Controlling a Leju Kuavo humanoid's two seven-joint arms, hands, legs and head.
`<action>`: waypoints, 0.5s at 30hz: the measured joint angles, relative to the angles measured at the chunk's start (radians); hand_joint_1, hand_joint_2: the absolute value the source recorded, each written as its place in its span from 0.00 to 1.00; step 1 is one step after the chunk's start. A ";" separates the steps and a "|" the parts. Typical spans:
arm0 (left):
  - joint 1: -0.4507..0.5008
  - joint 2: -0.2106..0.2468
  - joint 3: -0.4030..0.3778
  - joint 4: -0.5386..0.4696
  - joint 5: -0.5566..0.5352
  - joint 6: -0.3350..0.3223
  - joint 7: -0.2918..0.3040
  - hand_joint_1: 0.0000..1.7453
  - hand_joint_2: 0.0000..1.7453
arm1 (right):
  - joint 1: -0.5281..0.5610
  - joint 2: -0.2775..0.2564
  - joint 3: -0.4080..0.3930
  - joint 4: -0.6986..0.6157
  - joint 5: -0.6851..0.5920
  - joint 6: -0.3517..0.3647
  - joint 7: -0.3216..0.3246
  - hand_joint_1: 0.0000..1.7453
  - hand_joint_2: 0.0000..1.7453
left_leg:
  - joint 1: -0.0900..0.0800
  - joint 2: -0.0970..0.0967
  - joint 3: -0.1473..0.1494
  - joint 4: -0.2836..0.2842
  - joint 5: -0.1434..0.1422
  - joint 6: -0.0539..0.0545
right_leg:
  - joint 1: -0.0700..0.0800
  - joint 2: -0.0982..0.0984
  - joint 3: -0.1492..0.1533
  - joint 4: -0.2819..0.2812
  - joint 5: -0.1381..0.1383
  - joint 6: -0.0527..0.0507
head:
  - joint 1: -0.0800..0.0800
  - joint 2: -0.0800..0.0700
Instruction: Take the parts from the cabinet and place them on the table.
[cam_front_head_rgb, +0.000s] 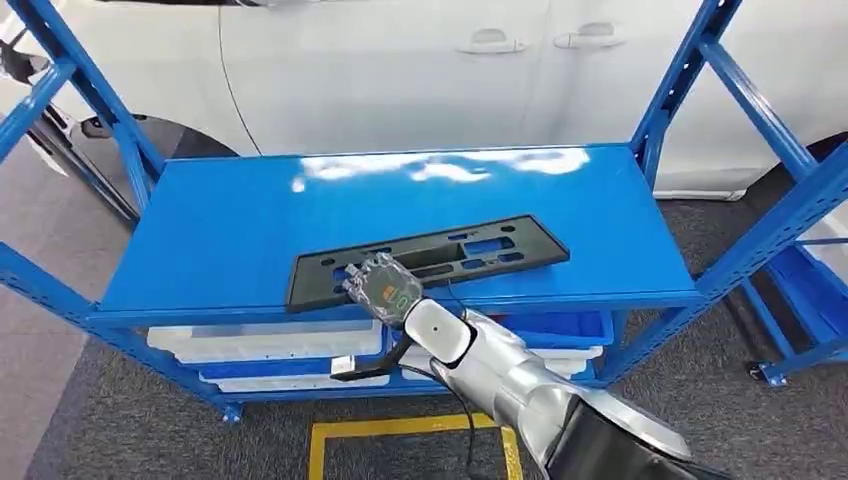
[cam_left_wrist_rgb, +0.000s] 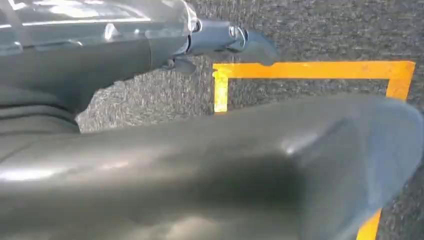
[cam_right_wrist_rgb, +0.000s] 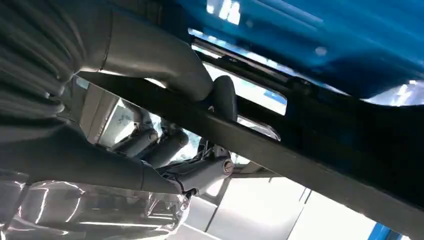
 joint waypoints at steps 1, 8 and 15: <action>0.001 0.000 0.000 0.000 0.000 -0.001 0.000 0.00 0.00 | 0.002 0.000 0.000 0.002 0.000 -0.005 0.002 1.00 1.00 | 0.002 0.000 -0.028 0.058 -0.021 -0.004 | 0.000 0.000 -0.001 0.001 0.000 0.000 | 0.000 0.000; -0.004 0.002 -0.004 0.000 -0.025 -0.014 -0.036 0.00 1.00 | 0.002 -0.001 -0.005 0.004 -0.002 -0.031 0.012 1.00 1.00 | 0.009 -0.001 0.114 -0.209 0.105 0.006 | 0.003 0.006 -0.002 0.015 -0.009 0.028 | 0.000 0.000; -0.006 0.003 -0.027 0.000 -0.042 0.000 -0.086 0.00 1.00 | 0.005 -0.008 -0.033 -0.002 -0.022 -0.070 0.003 1.00 1.00 | 0.007 0.003 0.107 -0.218 0.116 0.043 | -0.004 0.005 -0.097 0.216 -0.124 0.057 | 0.000 0.000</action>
